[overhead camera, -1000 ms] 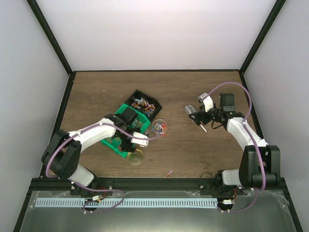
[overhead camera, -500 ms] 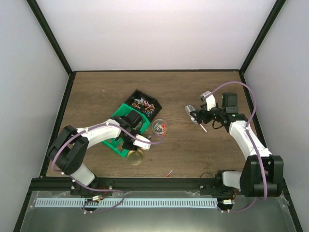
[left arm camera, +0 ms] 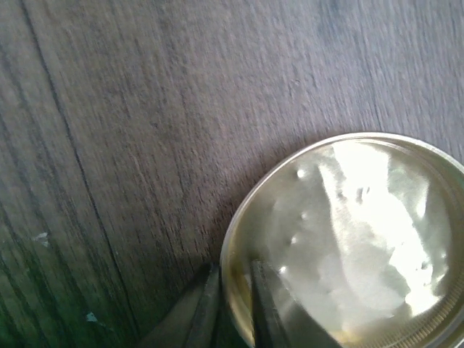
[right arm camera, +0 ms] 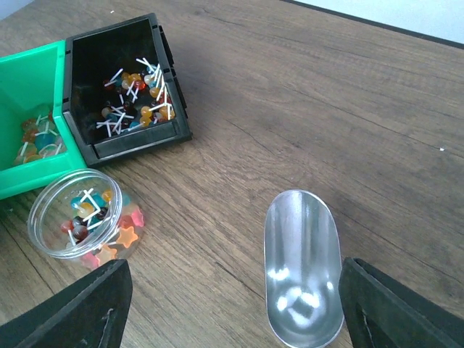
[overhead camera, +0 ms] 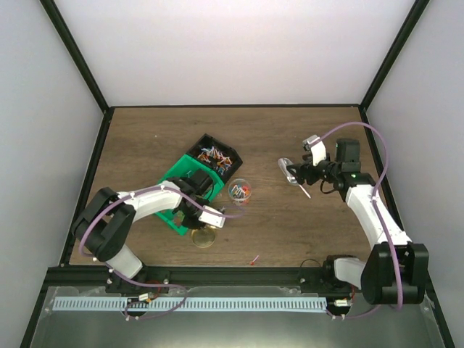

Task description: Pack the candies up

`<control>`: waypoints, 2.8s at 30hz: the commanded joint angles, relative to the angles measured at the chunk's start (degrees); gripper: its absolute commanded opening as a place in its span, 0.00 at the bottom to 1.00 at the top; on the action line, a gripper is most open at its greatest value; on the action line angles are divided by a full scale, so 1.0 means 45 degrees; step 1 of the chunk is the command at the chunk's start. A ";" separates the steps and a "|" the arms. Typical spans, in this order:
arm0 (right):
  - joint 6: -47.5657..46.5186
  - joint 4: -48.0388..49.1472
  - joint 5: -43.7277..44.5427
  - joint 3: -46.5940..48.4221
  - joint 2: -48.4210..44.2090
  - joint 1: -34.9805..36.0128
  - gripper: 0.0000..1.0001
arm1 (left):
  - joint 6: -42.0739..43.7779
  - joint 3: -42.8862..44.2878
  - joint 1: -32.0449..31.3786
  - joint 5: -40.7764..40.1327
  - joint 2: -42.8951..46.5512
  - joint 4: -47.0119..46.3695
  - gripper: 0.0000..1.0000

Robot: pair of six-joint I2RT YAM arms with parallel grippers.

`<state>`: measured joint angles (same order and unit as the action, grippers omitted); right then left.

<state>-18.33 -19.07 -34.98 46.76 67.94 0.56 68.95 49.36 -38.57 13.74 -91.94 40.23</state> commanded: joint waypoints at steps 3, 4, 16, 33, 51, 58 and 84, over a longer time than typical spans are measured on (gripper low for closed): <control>-0.1364 -0.0461 -0.0248 -0.0003 -0.0715 -0.0027 0.80 | -0.0960 0.1122 0.0176 0.1303 -0.0524 0.1341 0.04; -0.1770 -0.0695 -0.0460 0.0087 -0.0761 -0.0026 0.80 | -0.1141 0.1521 0.0321 0.1640 -0.0674 0.1779 0.04; -1.0624 -0.4846 -0.3988 0.0659 -0.2417 0.2745 0.58 | -0.0844 0.7689 0.1918 0.6573 -0.4019 0.9020 0.04; -1.3177 0.0254 0.0764 -0.0233 0.0230 0.9721 0.53 | -0.1848 0.8331 0.1949 0.7429 -0.4740 0.9053 0.04; -1.3950 0.0530 -0.0080 -0.0763 0.0847 0.9876 0.52 | -0.2143 0.8687 0.2008 0.8452 -0.5614 0.9019 0.04; -1.4149 0.0931 -0.0331 -0.0888 0.0965 0.9870 0.44 | -0.2563 0.8941 0.2030 0.8515 -0.5867 0.8970 0.06; -1.2319 0.1039 -0.0318 -0.0328 0.1551 0.9935 0.02 | -0.4200 0.9379 0.3231 0.8839 -0.5200 0.7545 0.45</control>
<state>-78.61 -14.33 -35.99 42.94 74.52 44.62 53.32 88.68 -26.85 51.03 -117.91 77.97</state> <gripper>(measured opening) 0.119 0.318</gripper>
